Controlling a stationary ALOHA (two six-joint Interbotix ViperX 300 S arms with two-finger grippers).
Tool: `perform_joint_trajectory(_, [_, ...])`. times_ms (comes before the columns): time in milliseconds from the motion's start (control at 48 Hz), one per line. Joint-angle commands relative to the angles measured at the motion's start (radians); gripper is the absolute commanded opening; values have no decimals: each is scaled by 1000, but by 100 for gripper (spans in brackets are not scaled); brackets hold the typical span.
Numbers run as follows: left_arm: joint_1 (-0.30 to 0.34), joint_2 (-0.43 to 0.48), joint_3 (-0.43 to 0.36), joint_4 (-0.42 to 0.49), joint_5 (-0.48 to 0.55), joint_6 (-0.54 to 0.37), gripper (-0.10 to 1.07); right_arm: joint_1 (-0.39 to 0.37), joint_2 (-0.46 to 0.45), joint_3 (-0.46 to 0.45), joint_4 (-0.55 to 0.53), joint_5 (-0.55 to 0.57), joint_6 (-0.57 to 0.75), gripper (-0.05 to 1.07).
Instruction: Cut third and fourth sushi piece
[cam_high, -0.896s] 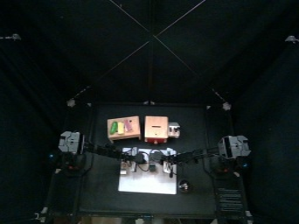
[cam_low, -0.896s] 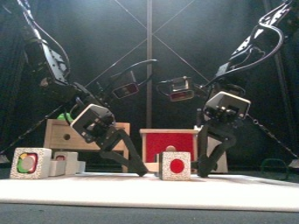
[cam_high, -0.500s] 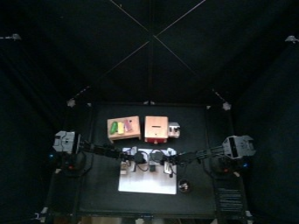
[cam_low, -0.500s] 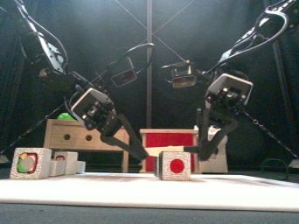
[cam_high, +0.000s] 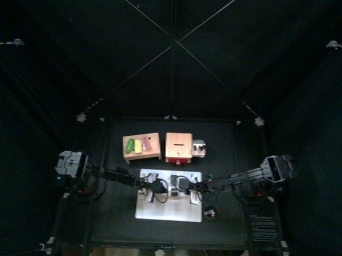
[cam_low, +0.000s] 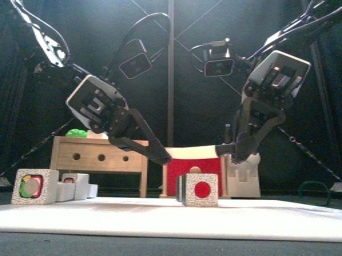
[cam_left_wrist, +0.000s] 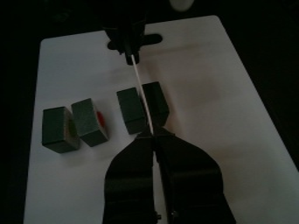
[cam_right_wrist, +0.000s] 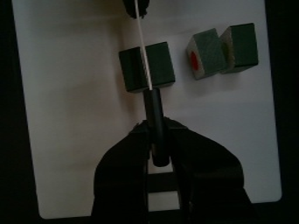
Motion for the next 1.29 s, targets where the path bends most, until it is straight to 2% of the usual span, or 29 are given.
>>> perform_joint_trajectory(0, [-20,-3,-9,-5,-2,-3,32,-5,-5,-6,2,5,3,6])
perform_joint_trajectory(667, [-31,51,-20,-55,-8,-2,32,-8,46,-3,2,8,3,6])
perform_joint_trajectory(1271, [-25,140,-17,-109,0,2,32,-11,138,-18,25,-3,3,6])
